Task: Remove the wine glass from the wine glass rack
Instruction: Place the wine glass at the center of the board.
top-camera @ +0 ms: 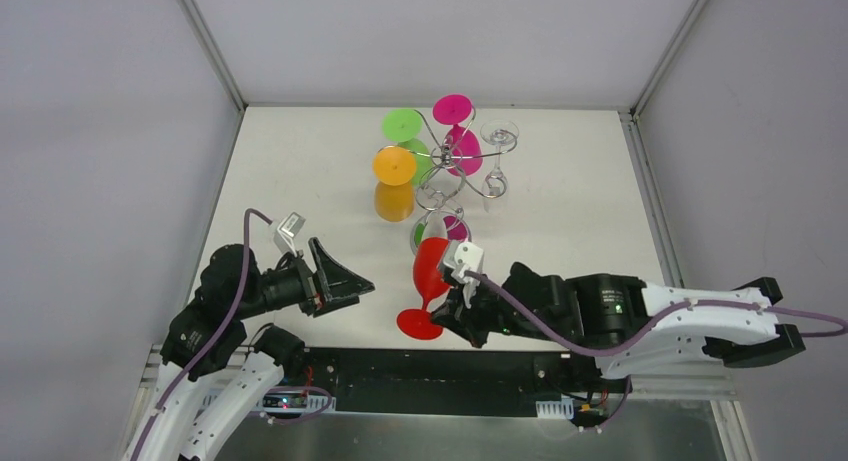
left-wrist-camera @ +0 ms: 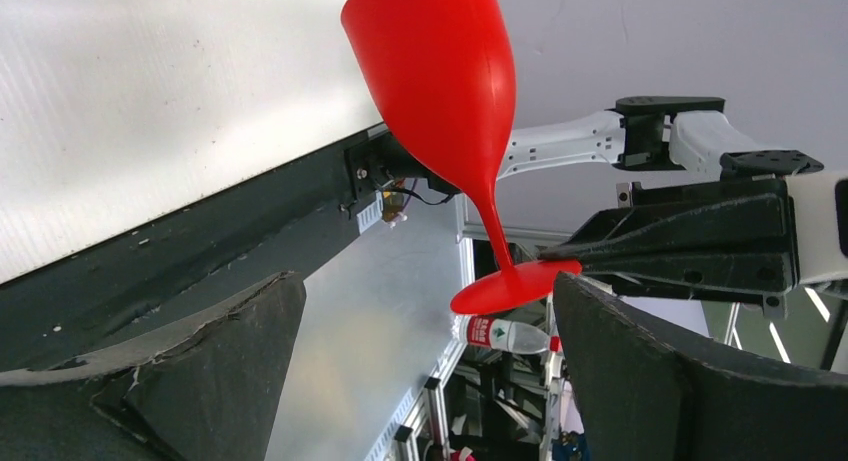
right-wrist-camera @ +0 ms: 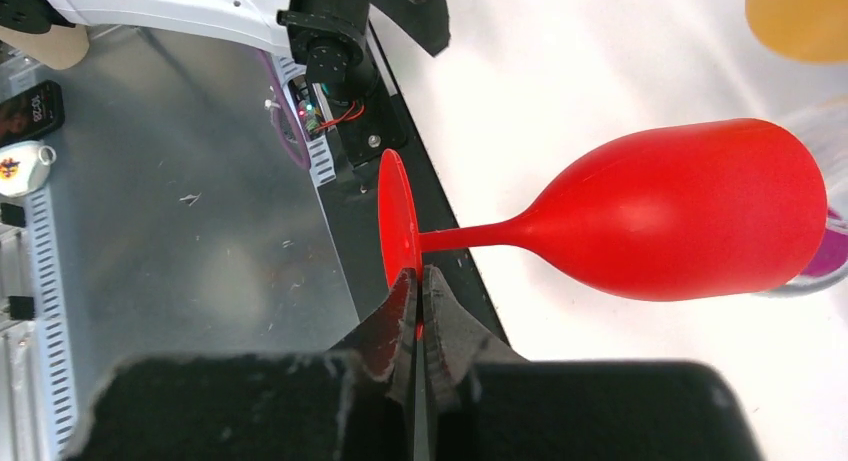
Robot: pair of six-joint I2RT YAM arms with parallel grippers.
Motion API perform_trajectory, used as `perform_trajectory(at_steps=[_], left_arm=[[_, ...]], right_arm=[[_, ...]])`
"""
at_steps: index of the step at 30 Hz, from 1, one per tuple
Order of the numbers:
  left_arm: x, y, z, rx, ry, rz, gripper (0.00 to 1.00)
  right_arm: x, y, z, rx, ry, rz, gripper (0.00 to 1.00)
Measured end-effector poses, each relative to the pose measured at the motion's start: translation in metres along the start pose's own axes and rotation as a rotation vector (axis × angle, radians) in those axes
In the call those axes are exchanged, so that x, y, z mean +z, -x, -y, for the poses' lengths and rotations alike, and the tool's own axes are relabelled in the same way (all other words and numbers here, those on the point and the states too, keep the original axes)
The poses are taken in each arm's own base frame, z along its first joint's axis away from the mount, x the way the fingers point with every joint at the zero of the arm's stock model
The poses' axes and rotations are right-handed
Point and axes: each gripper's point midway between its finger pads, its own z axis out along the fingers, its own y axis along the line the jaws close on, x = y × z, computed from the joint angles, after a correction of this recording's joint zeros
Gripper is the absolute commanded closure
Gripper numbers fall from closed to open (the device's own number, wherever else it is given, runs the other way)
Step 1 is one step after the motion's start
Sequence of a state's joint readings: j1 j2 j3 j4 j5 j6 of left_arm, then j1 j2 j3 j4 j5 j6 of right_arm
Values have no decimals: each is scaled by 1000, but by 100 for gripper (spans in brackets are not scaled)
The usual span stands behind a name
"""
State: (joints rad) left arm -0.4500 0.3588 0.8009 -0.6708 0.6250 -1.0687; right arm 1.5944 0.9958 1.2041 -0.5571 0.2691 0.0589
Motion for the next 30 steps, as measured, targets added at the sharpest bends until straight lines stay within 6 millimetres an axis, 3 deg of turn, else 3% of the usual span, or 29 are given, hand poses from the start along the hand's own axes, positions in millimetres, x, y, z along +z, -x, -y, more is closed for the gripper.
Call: perform_trajectory(at_steps=[13,19,26,30], left_arm=[[-4,-14,-1,-16,-35,-53,0],[-7,-22,-1,-10,-58,-82,4],[-9,-27,3,1,-82,-109,6],[-10,-28,5,8,-96,-118,11]], right_arm=[[21,12,-40,-309,45,71,100],[30,20,-48,-405,52,116,100],[54,5,-53,-499,46,65,100],[60,8,-57,-518,44,81,100]])
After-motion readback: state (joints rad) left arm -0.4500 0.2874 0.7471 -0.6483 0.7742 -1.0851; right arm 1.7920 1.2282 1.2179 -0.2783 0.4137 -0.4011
